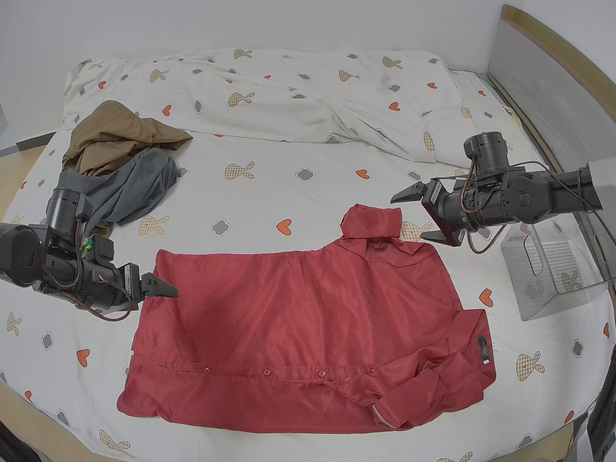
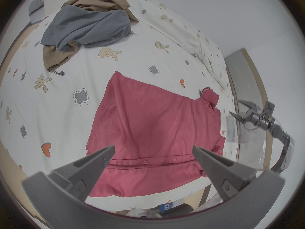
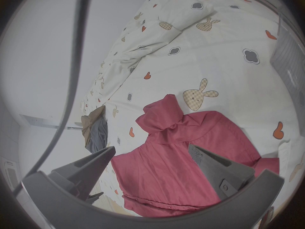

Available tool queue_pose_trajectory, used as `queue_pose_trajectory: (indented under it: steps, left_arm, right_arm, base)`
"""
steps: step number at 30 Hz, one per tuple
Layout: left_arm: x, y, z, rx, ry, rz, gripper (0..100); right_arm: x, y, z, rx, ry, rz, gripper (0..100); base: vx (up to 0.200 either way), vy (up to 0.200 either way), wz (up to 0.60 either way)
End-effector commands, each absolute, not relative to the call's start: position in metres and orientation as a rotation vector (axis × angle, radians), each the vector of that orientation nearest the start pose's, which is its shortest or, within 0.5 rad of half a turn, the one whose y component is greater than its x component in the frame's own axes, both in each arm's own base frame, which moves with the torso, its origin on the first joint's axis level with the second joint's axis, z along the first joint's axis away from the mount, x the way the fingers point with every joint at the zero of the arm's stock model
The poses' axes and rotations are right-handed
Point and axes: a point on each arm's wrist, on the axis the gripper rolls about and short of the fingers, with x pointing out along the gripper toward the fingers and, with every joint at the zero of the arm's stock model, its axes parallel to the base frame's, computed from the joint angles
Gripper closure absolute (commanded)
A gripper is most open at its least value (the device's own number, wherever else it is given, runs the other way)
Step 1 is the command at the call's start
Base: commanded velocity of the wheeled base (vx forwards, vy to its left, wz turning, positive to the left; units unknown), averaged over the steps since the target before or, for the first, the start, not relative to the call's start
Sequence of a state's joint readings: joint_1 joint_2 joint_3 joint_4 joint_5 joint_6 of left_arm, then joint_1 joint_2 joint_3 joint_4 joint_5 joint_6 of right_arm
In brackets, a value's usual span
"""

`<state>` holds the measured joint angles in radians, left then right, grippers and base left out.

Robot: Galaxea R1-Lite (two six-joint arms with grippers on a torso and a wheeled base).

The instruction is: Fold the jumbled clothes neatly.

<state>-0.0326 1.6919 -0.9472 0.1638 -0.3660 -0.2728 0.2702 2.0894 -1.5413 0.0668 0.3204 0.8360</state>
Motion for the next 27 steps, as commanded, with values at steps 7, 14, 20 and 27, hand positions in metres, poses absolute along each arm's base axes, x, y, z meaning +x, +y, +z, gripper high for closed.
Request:
queue_pose_trajectory:
  steps: [7,14,20,27]
  left_arm:
    - [0.269,-0.022,0.140,-0.357,1.003,-0.280,0]
    - [0.260,-0.026,0.131,-0.229,1.023,-0.356,0]
    - [0.261,-0.033,0.129,-0.251,1.038,-0.358,0]
    - [0.259,-0.033,0.128,-0.250,1.047,-0.359,0]
  right_arm:
    - [0.407,0.119,0.154,0.722,0.870,0.278,0]
    - [0.378,0.113,0.147,0.451,0.873,0.377,0]
    - [0.407,0.120,0.178,0.493,0.748,0.386,0]
    - [0.431,0.121,0.134,0.494,0.814,0.318,0]
  base:
    - [0.000,0.000,0.00]
    - [0.000,0.000,0.00]
    - [0.000,0.000,0.00]
    - [0.000,0.000,0.00]
